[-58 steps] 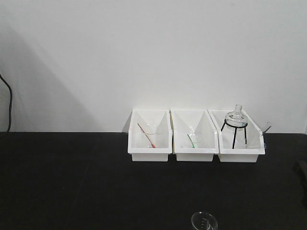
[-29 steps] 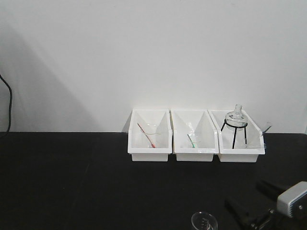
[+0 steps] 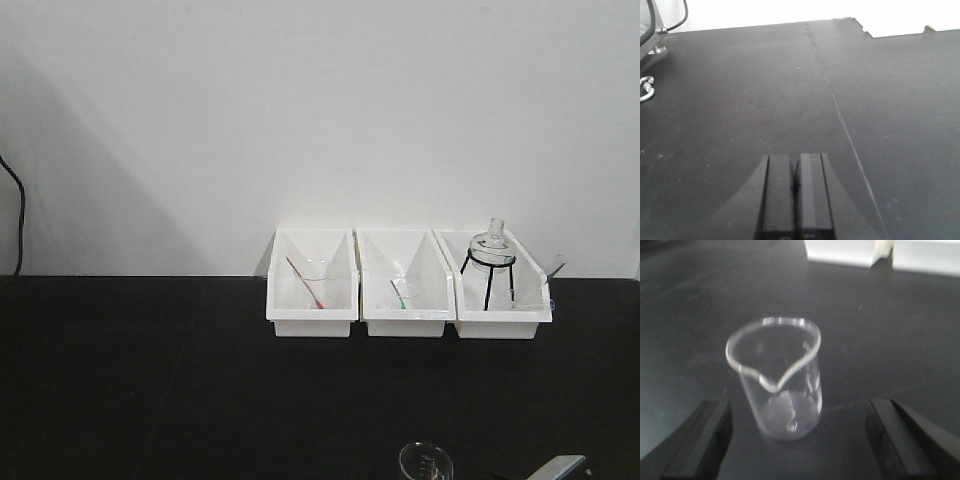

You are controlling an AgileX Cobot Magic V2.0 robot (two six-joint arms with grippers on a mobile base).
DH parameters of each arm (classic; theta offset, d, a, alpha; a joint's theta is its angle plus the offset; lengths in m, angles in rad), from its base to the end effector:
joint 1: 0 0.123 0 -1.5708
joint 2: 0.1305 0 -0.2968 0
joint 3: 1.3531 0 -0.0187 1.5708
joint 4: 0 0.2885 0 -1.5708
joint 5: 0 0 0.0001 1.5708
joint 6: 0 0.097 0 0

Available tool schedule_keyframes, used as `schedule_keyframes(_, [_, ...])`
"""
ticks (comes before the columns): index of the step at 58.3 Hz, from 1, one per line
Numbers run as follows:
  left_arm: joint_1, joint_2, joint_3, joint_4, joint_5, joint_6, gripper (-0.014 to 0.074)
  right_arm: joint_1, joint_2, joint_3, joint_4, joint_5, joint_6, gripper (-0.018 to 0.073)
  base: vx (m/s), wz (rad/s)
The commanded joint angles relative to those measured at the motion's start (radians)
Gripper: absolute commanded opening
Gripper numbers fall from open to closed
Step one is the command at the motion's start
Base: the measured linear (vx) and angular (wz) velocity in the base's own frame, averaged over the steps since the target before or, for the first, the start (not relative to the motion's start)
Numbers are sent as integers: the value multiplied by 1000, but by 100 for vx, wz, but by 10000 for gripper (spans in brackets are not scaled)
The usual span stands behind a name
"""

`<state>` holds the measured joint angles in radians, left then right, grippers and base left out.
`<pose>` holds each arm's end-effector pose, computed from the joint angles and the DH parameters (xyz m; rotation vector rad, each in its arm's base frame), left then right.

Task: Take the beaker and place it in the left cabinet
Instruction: 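Lower the right gripper onto the clear glass beaker and close on it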

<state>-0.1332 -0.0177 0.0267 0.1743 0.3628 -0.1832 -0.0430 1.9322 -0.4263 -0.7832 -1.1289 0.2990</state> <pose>0.0843 -0.0053 0.1708 0.0617 1.8491 -0.0499 0.2725 0.0502 0.0706 -0.4929 1.8844 0.5936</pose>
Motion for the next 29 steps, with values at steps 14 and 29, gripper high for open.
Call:
schedule_keyframes(14, [1, -11, -12, 0, -75, -4, 4, -5, 51, -60, -46, -215, -73, 585, 0, 0])
schedule_keyframes(29, [1, -11, -12, 0, -75, -4, 4, 68, 123, -176, -9, -215, -54, 585, 0, 0])
